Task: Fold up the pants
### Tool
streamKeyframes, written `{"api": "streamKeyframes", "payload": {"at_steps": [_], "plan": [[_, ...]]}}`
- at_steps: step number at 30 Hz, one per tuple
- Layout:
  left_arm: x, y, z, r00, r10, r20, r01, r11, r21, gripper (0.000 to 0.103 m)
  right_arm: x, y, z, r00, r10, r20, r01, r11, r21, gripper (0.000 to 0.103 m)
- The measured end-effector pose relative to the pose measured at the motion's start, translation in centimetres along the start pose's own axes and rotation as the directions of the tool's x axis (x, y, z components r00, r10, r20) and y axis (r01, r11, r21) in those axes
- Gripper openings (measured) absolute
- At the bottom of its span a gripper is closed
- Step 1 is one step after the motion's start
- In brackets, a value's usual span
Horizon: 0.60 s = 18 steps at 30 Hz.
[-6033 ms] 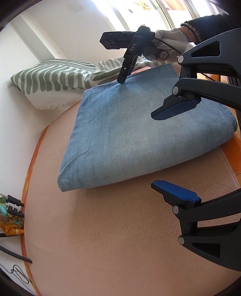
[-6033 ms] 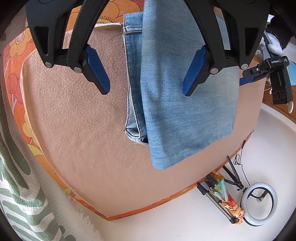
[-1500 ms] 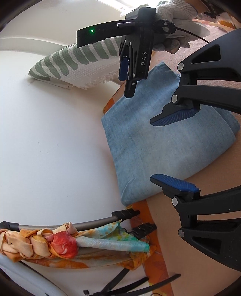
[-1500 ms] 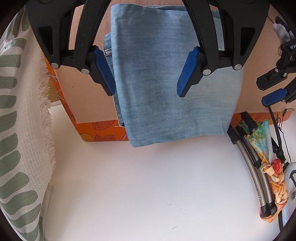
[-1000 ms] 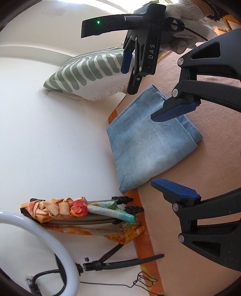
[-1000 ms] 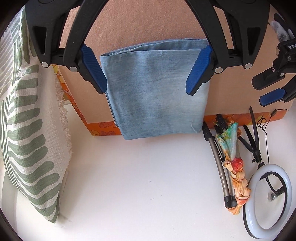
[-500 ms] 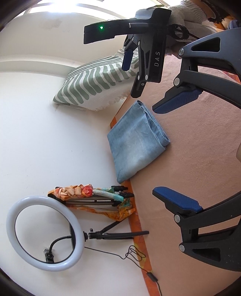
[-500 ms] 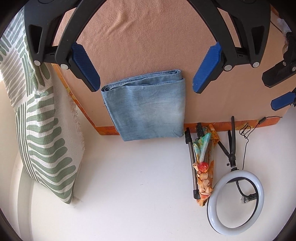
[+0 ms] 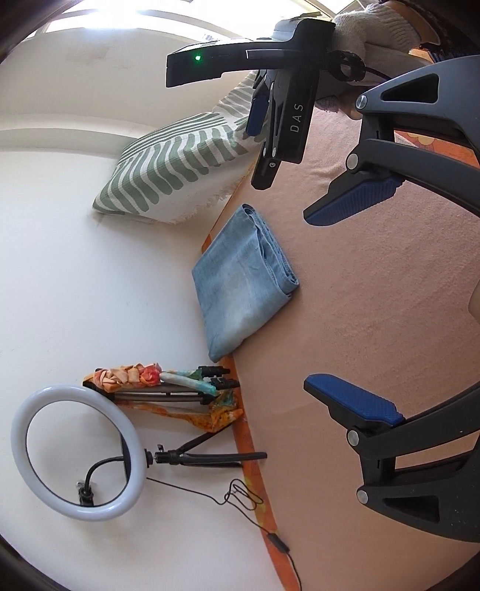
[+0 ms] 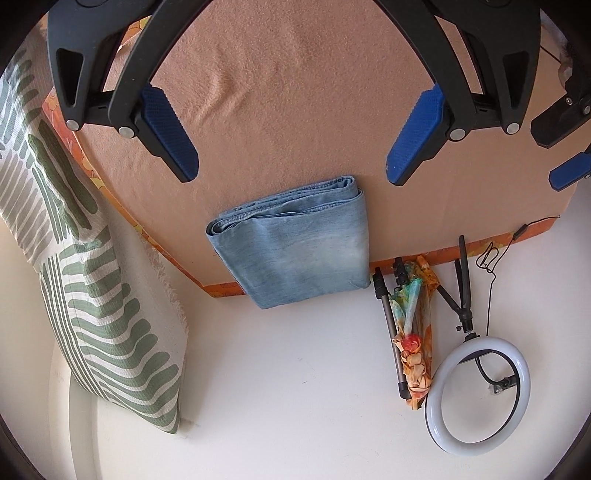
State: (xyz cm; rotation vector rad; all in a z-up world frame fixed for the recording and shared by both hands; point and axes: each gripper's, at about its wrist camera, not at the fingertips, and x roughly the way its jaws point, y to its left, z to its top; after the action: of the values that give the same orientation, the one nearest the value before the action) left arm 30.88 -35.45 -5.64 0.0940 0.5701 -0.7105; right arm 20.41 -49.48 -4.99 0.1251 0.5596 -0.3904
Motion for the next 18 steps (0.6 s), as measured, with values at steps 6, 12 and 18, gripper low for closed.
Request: {"api": "streamKeyframes", "payload": {"at_steps": [6,12,18], "plan": [[0.4,1.0,-1.2,0.999,0.028,0.02,-0.027,0.999,-0.02,0.084,0.6,0.0,-0.4,1.0,-0.002,0.004,0.002,1.0,0.019,0.103],[0.7,1.5,-1.7,0.999,0.045,0.014,-0.045,0.999,-0.006,0.084,1.0,0.6,-0.6,1.0,-0.021,0.024,0.021,1.0,-0.006,0.103],[0.9,1.1,-2.0,0.998,0.061,0.011,-0.061,0.998,0.03,0.085,1.2,0.8,-0.8,0.999,-0.03,0.026,0.031,0.999,-0.028,0.103]]}}
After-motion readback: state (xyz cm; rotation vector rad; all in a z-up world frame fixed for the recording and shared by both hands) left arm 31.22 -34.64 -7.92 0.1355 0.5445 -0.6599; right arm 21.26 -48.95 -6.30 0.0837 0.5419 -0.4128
